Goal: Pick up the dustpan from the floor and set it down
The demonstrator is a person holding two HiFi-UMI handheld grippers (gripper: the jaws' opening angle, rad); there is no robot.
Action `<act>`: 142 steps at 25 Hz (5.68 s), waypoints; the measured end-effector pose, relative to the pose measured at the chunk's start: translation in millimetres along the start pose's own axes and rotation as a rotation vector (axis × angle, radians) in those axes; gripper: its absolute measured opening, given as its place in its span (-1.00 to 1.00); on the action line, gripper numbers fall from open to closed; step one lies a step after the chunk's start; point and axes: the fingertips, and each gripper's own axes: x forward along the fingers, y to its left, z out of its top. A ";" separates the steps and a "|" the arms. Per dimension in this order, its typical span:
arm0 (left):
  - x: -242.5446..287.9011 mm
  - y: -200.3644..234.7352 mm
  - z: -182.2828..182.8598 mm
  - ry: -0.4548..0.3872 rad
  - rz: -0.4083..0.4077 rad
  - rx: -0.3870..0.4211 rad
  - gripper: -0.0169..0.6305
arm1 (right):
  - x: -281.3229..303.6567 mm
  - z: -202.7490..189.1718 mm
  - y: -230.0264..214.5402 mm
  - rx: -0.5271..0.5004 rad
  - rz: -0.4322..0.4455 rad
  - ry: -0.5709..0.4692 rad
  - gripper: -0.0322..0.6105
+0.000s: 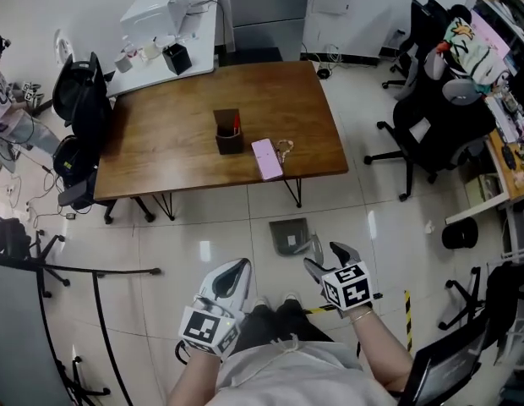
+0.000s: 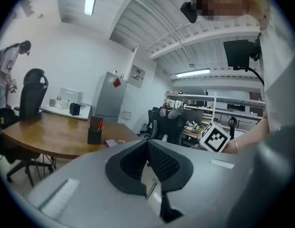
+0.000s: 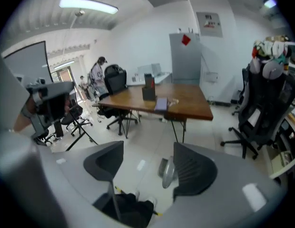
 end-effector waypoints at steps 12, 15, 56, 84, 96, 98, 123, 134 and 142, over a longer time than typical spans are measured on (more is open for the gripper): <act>26.1 43.4 -83.5 0.082 0.047 -0.054 -0.90 | 155.4 -130.2 -81.8 0.249 -0.074 0.424 0.11; 34.0 49.7 -93.7 0.087 0.045 -0.054 -0.90 | 171.3 -154.9 -85.4 0.274 -0.071 0.534 -0.03; -182.4 -144.0 -65.4 -0.066 0.057 0.067 -0.90 | -132.5 -154.0 81.8 0.056 0.106 0.243 -0.89; -215.7 -147.3 -27.8 -0.186 0.122 0.106 -0.90 | -165.0 -180.1 65.1 0.099 0.038 0.224 -0.89; -173.4 -114.1 -34.7 -0.149 0.148 0.086 -0.90 | -125.1 -158.3 45.0 0.100 0.058 0.230 -0.89; -159.5 -100.2 -34.6 -0.133 0.139 0.082 -0.90 | -110.2 -151.2 39.8 0.109 0.061 0.249 -0.89; -6.9 81.6 13.9 -0.052 0.089 0.015 -0.90 | 92.8 -55.7 -35.6 0.223 0.012 0.356 -0.89; 26.2 100.4 -81.6 0.066 0.104 0.070 -0.90 | 201.9 -101.4 -72.5 0.268 -0.017 0.348 -0.89; 25.3 99.9 -87.8 0.068 0.112 0.019 -0.90 | 195.5 -127.3 -74.4 0.167 -0.110 0.399 -0.51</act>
